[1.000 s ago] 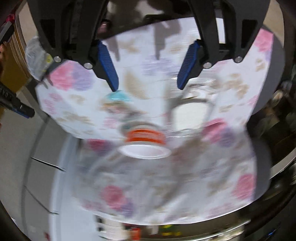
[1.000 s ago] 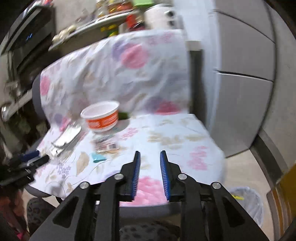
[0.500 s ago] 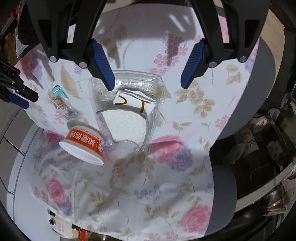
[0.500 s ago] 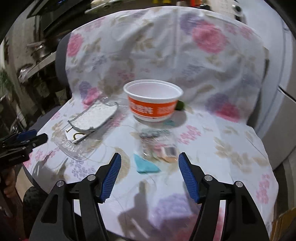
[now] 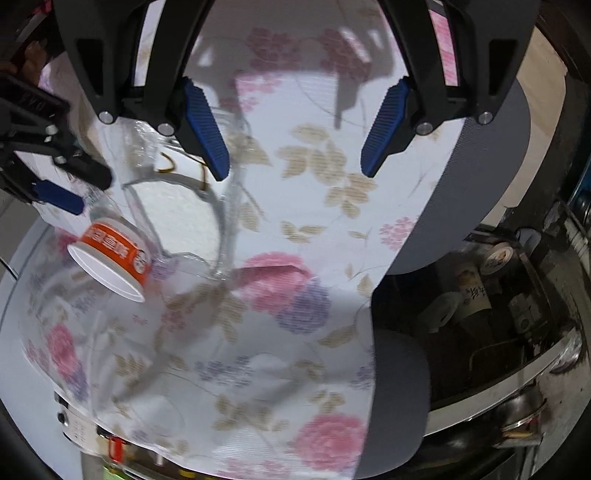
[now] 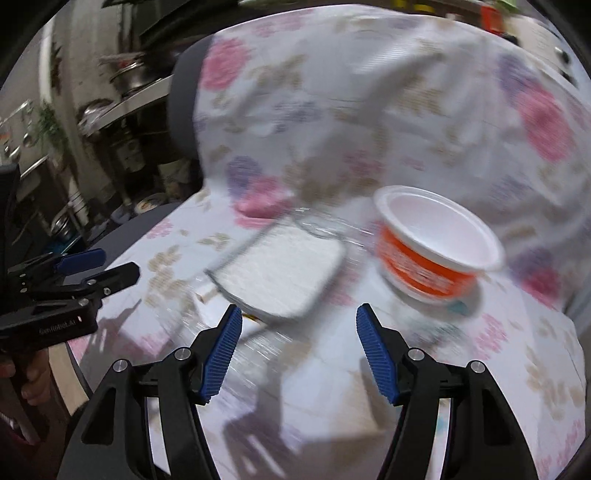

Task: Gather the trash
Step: 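Grasp the silver scrubber pad with the right gripper and lift it, then grasp the white brown-striped paper with the left gripper while the right holds the scrubber, then carry paper and scrubber over the bin and open both grippers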

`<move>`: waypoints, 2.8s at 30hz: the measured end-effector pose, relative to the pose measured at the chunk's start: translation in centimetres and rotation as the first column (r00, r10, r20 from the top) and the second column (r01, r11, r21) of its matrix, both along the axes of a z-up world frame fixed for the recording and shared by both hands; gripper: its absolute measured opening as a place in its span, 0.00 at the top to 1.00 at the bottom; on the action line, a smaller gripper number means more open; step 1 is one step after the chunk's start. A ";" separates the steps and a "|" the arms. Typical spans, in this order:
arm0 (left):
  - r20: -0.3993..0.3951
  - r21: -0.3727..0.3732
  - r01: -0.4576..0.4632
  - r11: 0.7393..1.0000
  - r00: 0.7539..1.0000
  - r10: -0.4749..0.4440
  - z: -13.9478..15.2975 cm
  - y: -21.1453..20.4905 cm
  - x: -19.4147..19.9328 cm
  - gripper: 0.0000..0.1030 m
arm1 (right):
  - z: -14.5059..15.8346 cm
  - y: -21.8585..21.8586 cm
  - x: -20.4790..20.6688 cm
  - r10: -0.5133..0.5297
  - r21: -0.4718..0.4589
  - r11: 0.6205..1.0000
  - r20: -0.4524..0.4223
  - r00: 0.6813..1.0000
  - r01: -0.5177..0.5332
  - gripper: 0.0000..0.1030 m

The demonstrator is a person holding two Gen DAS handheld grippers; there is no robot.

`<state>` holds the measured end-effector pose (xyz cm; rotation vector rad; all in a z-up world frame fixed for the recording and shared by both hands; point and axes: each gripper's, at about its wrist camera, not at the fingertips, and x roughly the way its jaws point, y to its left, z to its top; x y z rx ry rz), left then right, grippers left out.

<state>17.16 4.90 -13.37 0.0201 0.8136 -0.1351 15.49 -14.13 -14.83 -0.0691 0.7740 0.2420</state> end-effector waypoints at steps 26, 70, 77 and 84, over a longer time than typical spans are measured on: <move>0.016 -0.040 0.105 0.994 0.994 -0.105 0.4 -0.9 -0.6 0.30 | 2.8 1.9 0.8 0.003 -0.179 0.984 0.095 0.995 0.014 0.97; 0.010 -0.065 0.309 0.949 0.951 -0.309 0.4 -8.5 2.3 0.97 | 5.8 -13.1 -8.5 -0.294 0.069 0.956 0.152 0.944 0.287 0.97; 0.156 -0.084 0.297 0.951 0.947 -0.282 5.8 -9.0 -1.7 0.97 | 7.6 -14.4 -10.4 -0.307 0.099 0.951 0.203 0.930 0.293 0.97; 0.193 -0.066 0.317 0.946 0.934 -0.300 6.3 -12.5 -6.2 0.97 | 7.3 -16.7 -13.2 -0.352 0.103 0.936 0.196 0.915 0.338 0.97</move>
